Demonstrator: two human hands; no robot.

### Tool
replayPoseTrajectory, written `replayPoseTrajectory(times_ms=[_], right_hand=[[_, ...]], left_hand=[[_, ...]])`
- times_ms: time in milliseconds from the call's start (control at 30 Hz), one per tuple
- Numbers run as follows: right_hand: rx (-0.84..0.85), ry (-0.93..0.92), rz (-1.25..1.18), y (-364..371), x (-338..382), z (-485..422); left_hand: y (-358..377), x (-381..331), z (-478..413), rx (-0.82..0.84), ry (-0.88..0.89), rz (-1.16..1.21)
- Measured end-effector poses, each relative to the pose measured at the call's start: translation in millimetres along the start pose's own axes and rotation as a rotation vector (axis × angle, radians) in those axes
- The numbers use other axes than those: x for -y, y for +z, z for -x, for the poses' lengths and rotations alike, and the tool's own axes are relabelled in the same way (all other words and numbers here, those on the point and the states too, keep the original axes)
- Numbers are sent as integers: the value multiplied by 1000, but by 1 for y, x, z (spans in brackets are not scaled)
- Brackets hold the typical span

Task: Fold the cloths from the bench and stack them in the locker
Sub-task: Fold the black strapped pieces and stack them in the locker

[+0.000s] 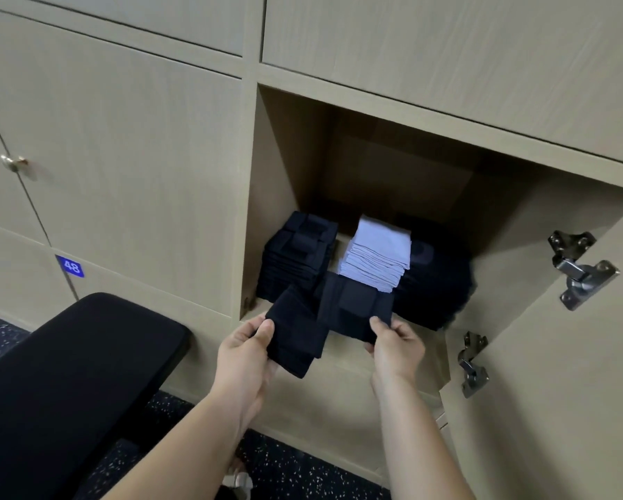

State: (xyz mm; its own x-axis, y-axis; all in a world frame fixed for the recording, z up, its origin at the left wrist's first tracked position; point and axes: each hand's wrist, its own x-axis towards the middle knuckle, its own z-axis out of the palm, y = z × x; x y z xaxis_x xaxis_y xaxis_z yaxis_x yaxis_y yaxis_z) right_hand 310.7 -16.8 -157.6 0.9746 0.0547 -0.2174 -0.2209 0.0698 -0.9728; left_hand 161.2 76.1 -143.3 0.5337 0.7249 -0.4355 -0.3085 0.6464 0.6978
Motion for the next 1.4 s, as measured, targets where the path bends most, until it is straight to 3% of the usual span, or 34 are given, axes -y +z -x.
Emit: replayPoseTrajectory(times_ms=[200,533,800,1000,1167,1233,1400], right_hand=[[-75,36,3,26,13,-57],[-39,29,186,53,2,-83],[4,-171,523,57,-2,-83],[-57,-214,846,51,5,-78],[-105,-300,844,38,6,-65],[-15,-331,770,32,9,-51],[591,-197,575,15,25,2]], left_hand=[[-7,7,-22,-21,1,-44],[-10,11,-38,0,-19,-72],[-10,13,-42,-4,-35,-33],[-11,13,-40,-8,-36,-21],[-11,9,-35,2,-15,-14],[-10,6,-30,7,-12,-25],[-11,-5,-8,53,-18,-91]])
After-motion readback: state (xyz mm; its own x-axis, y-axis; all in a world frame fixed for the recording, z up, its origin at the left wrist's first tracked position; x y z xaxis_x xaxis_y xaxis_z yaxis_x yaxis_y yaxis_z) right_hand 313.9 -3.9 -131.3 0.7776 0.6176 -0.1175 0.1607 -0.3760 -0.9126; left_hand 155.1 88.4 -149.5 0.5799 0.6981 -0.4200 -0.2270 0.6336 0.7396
